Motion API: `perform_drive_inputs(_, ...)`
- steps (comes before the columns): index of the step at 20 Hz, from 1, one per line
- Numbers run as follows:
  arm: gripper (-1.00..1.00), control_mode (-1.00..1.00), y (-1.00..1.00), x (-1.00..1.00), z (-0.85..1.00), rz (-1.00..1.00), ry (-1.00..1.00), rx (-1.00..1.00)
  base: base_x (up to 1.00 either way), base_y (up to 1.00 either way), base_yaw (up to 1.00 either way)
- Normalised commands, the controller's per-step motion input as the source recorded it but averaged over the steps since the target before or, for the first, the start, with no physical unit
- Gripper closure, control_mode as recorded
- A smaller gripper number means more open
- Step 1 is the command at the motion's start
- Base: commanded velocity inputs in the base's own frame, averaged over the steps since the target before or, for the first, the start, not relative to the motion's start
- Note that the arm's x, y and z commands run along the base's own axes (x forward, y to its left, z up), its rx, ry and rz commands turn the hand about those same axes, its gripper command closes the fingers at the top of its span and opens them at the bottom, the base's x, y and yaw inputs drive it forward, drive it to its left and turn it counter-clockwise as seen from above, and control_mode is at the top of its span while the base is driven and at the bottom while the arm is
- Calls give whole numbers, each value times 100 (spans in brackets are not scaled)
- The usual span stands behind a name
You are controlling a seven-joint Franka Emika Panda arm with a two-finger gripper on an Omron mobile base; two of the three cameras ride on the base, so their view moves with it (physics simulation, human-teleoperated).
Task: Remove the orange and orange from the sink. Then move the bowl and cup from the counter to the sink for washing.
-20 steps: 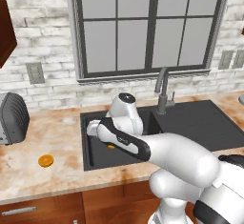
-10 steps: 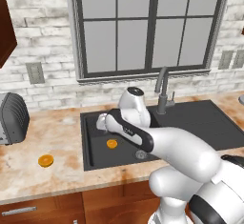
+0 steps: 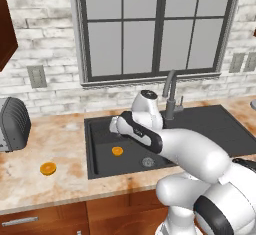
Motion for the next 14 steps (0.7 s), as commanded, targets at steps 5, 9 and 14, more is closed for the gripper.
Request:
perform_drive_inputs(5,-100,-100,-13,35,-13,-1,-2,-6,0,0,0)
perform_drive_inputs(9,-100,-100,-8,38,-13,-1,-1,-9,0,0,0)
perform_drive_inputs(14,-100,-100,-1,35,-16,0,0,-5,0,0,0)
